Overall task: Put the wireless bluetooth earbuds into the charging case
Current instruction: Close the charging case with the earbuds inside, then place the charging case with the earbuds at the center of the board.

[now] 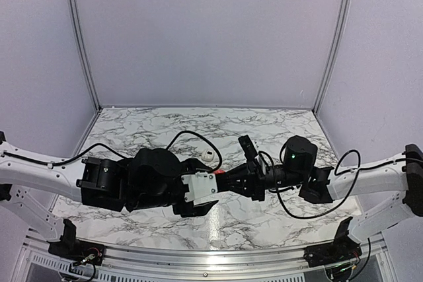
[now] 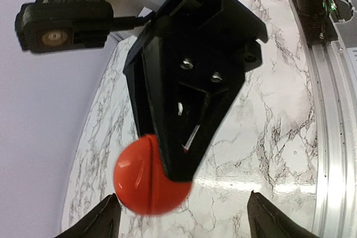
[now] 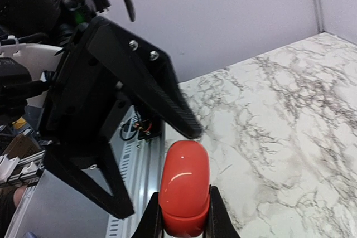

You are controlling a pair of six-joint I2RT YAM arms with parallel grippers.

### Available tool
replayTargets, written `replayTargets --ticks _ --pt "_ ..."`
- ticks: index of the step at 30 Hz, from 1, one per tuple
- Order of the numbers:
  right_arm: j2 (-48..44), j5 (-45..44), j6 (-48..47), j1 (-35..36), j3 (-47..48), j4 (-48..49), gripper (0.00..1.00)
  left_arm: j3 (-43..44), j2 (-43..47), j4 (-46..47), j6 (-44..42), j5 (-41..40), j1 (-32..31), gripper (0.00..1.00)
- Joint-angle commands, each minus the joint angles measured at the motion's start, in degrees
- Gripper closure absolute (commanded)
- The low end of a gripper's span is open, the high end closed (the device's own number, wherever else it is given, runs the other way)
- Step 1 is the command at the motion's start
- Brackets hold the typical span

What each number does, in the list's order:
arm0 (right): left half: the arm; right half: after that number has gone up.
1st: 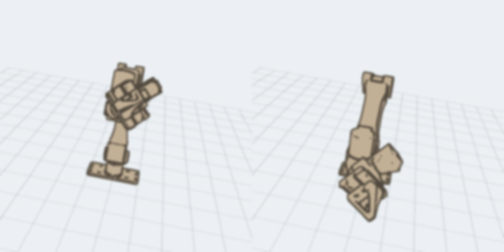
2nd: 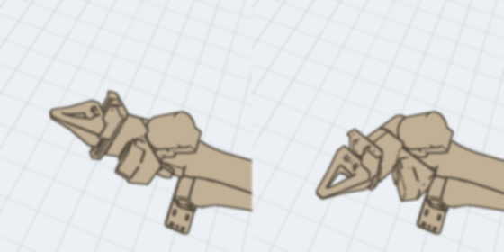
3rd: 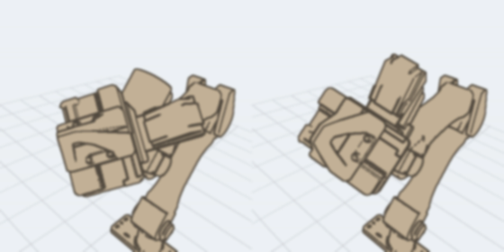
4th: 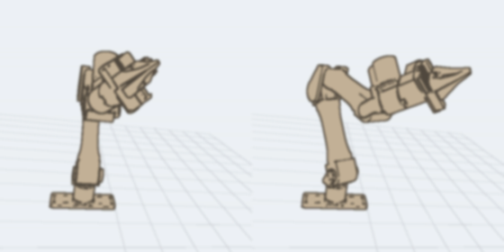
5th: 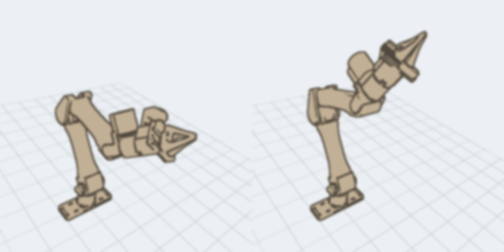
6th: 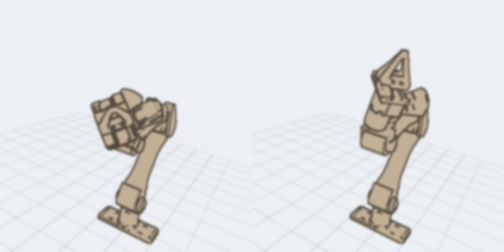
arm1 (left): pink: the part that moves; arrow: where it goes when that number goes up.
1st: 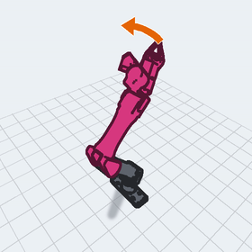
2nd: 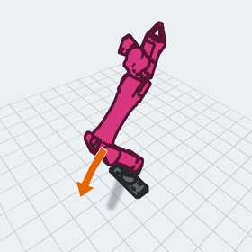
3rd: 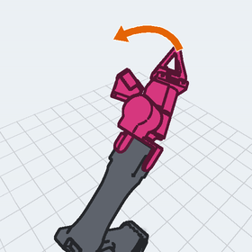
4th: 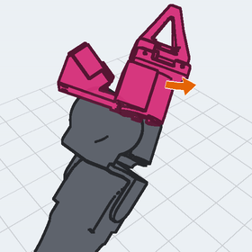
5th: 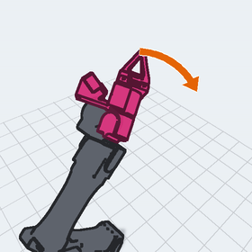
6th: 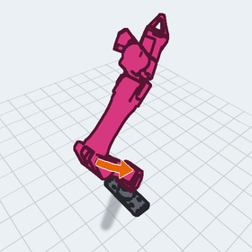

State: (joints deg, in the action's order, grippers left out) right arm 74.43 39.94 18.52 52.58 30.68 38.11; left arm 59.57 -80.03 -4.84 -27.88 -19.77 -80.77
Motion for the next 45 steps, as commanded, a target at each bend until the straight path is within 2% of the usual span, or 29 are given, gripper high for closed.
replayTargets --ticks 1,4,5,10,15,24,38,41,45 --pt "0.91 -7.82 1.23 -5.93 2.99 -2.88 1.0 -4.01 4.53 5.74 5.44 1.18 4.27 0.14" --pt "1.95 -10.03 0.16 -9.69 3.8 -7.59 1.0 -6.96 7.84 10.53 9.87 1.16 7.51 0.02" --pt "2.39 -10.25 -0.08 -10.73 4.01 -8.44 1.0 -7.51 8.47 11.09 11.45 0.94 9.07 0.01" --pt "8.66 -9.99 -0.56 -15.86 7.42 -12.07 1.0 -8.64 9.45 12.0 19.42 -2.56 13.64 0.01" --pt "19.21 -9.95 0.06 -18.42 12.78 -13.16 1.0 -9.74 10.1 12.61 24.11 -4.34 15.61 0.01" --pt "32.72 -10.54 -0.94 -19.52 22.24 -16.57 1.0 -12.32 10.67 14.55 25.69 -5.4 15.82 0.01" --pt "42.22 -7.69 -0.77 -21.84 31.03 -20.58 1.0 -15.42 14.35 15.65 26.99 -7.62 15.99 0.01" --pt "42.93 -7.61 -1.14 -22.02 31.65 -21.55 0.96 -15.64 14.46 15.48 27.35 -7.89 16.05 0.01" --pt "43.16 -7.91 -1.41 -22.45 32.35 -22.69 0.84 -16.17 15.2 15.9 27.53 -8.27 16.08 0.01"
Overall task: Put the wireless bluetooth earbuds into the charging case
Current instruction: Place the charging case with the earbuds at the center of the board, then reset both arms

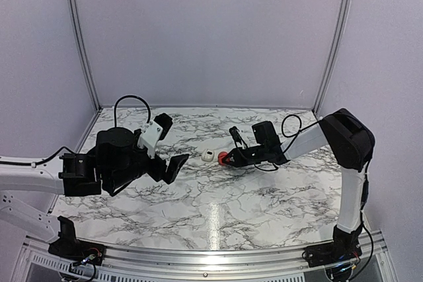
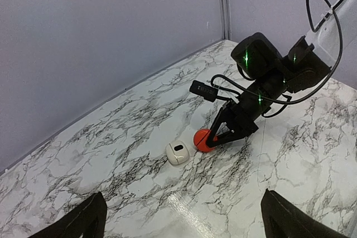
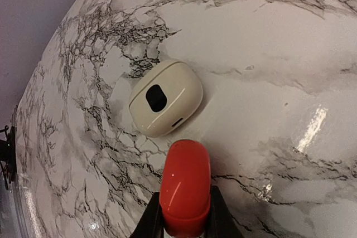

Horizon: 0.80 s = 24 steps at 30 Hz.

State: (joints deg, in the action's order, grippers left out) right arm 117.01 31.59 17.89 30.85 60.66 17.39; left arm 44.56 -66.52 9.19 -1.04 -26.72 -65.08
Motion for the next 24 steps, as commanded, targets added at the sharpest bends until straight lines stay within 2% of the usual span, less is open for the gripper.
replayTargets --ticks 1,6,12,13,15,24 --pt "0.51 0.34 -1.02 -0.83 2.62 -2.56 0.77 -1.23 1.93 1.91 0.69 -1.32 0.45 0.01" --pt "-0.98 -1.04 -2.91 -1.55 3.58 -6.22 0.53 -1.51 2.85 1.72 2.71 -1.22 0.7 0.01" --pt "-6.4 -4.11 -5.01 -3.37 2.06 -9.49 0.3 -0.53 3.81 -0.02 6.33 0.79 2.35 0.01" --pt "-7.63 -4.5 -5.28 -3.84 1.38 -9.92 0.23 -0.07 3.61 -0.78 6.96 0.98 2.78 0.01" --pt "-10.11 -4.97 -5.89 -4.84 0.43 -10.63 0.03 1.06 3.17 -2.86 8.52 1.66 3.81 0.01" --pt "-24.66 -13.39 -7.83 -6.24 -4.57 -12.77 0.01 4.43 2.7 -7.71 15.96 9.61 11.05 0.01"
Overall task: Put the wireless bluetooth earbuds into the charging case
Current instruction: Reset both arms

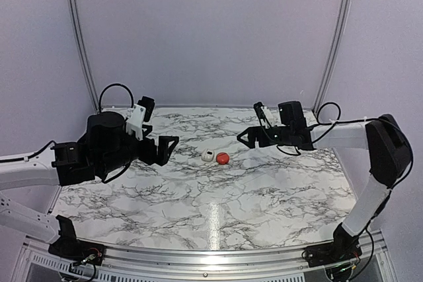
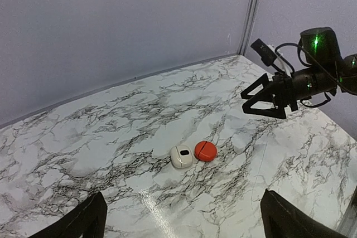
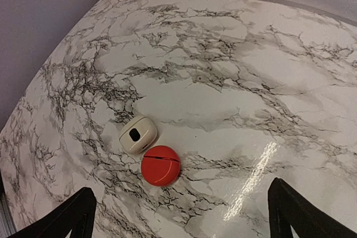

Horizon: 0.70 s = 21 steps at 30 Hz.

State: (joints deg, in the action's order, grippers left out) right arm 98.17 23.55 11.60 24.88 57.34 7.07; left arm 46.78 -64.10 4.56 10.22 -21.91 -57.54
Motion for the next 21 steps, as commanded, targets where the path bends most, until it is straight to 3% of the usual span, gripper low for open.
replayTargets --ticks 1,11,21 --pt "-7.61 -6.58 -1.4 -0.27 -1.83 -2.91 0.02 2.36 0.24 -3.59 5.67 6.07 4.94 0.01" --pt "-28.69 -15.15 1.68 -0.28 -15.44 1.35 0.01 1.31 -4.95 -8.78 14.3 18.37 19.59 0.01" --pt "-37.58 -11.42 3.12 -0.28 -30.32 8.63 0.01 -7.7 -8.14 -2.61 18.58 20.2 22.29 0.01"
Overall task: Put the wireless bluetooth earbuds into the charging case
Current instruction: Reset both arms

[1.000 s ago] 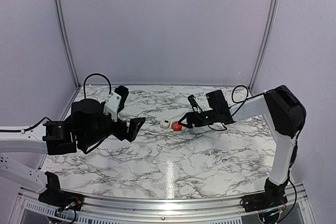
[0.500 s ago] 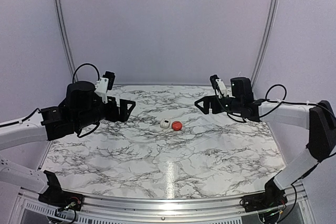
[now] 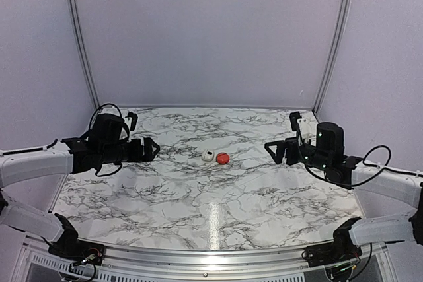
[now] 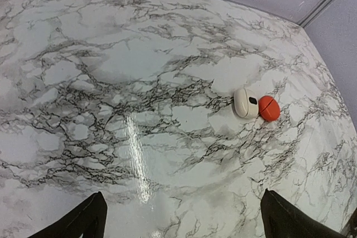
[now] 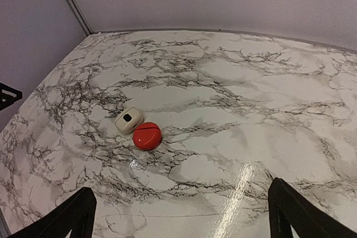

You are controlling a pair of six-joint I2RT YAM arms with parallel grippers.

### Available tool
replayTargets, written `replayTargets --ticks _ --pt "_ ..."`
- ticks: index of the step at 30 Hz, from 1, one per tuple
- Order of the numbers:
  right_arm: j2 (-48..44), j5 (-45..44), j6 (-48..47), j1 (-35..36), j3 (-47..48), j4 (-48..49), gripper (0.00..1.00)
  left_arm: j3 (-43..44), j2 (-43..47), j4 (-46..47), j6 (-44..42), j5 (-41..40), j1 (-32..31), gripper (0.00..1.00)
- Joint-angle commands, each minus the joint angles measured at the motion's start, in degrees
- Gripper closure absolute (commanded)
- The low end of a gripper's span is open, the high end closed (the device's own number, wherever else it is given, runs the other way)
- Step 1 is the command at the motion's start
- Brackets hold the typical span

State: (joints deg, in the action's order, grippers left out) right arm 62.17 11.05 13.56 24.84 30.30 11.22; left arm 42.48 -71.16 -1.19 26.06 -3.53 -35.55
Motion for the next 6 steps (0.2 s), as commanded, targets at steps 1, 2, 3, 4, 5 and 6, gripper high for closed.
replayTargets --ticks 1,2,3,4,5,6 --pt "-2.1 1.56 1.1 -0.23 -4.46 5.48 0.01 -4.22 -1.18 3.79 3.1 1.82 0.37 0.01" --pt "-2.59 1.74 1.31 -0.23 -5.6 6.6 0.02 -5.04 -1.18 4.42 3.38 1.97 0.39 0.01" --pt "-3.1 1.66 1.51 -0.23 -6.63 7.64 0.02 -5.72 -1.26 4.97 3.69 1.98 0.39 0.01" --pt "-3.49 1.53 1.63 -0.19 -7.29 8.2 0.01 -6.34 -1.31 5.37 3.87 1.88 0.39 0.01" --pt "-3.68 1.26 1.81 -0.23 -7.7 8.35 0.02 -6.74 -1.39 5.62 4.04 1.86 0.39 0.01" --pt "-3.84 0.99 1.82 -0.23 -7.98 8.37 0.01 -7.14 -1.43 5.89 4.08 1.86 0.39 0.01"
